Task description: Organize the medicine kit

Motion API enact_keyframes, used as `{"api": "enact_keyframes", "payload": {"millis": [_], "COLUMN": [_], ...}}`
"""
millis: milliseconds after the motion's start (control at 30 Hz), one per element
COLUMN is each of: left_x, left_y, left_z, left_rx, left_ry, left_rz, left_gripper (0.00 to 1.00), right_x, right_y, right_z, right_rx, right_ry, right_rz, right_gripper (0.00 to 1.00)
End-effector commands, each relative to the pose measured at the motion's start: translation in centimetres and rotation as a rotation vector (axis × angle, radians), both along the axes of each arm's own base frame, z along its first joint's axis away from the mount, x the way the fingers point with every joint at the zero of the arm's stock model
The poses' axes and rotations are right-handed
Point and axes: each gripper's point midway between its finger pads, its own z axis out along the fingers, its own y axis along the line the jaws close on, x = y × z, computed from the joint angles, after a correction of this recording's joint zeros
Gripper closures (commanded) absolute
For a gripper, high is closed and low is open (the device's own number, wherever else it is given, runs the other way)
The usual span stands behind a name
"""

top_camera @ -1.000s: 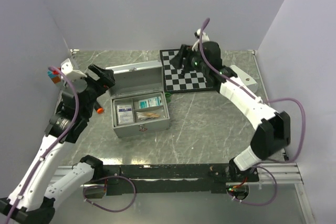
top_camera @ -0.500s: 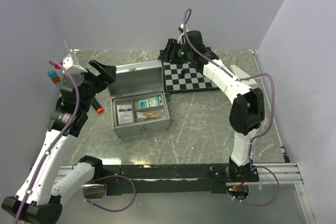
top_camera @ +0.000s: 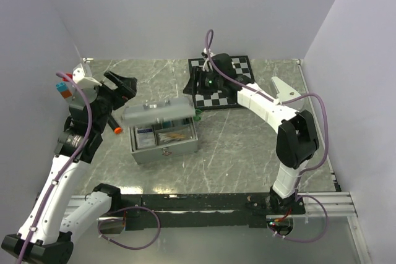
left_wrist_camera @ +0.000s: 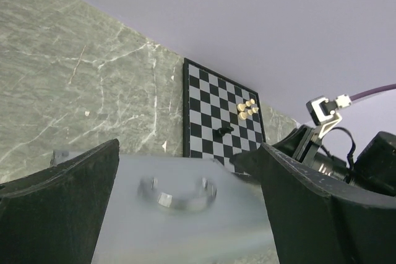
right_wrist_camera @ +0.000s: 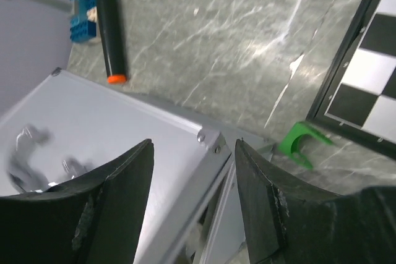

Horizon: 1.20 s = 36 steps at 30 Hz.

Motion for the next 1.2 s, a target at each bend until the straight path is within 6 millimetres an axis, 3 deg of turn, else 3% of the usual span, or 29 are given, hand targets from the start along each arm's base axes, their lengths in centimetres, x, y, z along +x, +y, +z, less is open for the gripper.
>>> {"api": "enact_keyframes", "payload": {"millis": [0, 267, 367, 467, 633, 867, 1067, 1167], "left_x": [-0.2, -0.4, -0.1, 0.5, 0.6, 1.5, 4.7, 5.0], "left_y": [-0.2, -0.2, -0.1, -0.6, 0.0, 1.8, -0.4, -1.5], "left_z": [0.9, -0.3, -2.0, -5.2, -9.8, -13.8, -16.9, -19.3], "left_rx": [0.002, -0.001, 0.007, 0.017, -0.02, -0.08, -0.063, -0.095], "left_ry": [-0.038, -0.01, 0.043, 0.158, 0.284, 0.359, 0.458, 0.531], "left_rz": [-0.022, -0.02, -0.013, -0.026, -0.013, 0.011, -0.131, -0.176], "left_gripper": [0.03, 0.03, 0.02, 0.01, 0.03, 0.03, 0.01, 0.07], "right_x": [-1.3, -2.6, -4.1, -7.0, -12.2, -16.2, -19.7, -20.7], "right_y": [0.1, -0.7, -1.2, -1.6, -2.8, -6.2, -6.4, -6.6], "right_z": [4.1, 5.0, 5.0, 4.7, 1.6, -1.8, -3.3, -4.3], "right_rx": [0.061, 0.071, 0.041, -0.022, -0.058, -0.079, -0.14, -0.141], "right_ry": [-0.102, -0.119, -0.155, -0.219, -0.218, -0.212, -0.234, -0.216], "right_rz": [0.018, 0.0, -0.005, 0.019, 0.048, 0.027, 0.12, 0.141], "right_gripper": [0.38, 0.35, 0.35, 0.35, 0.35, 0.37, 0.35, 0.33]}}
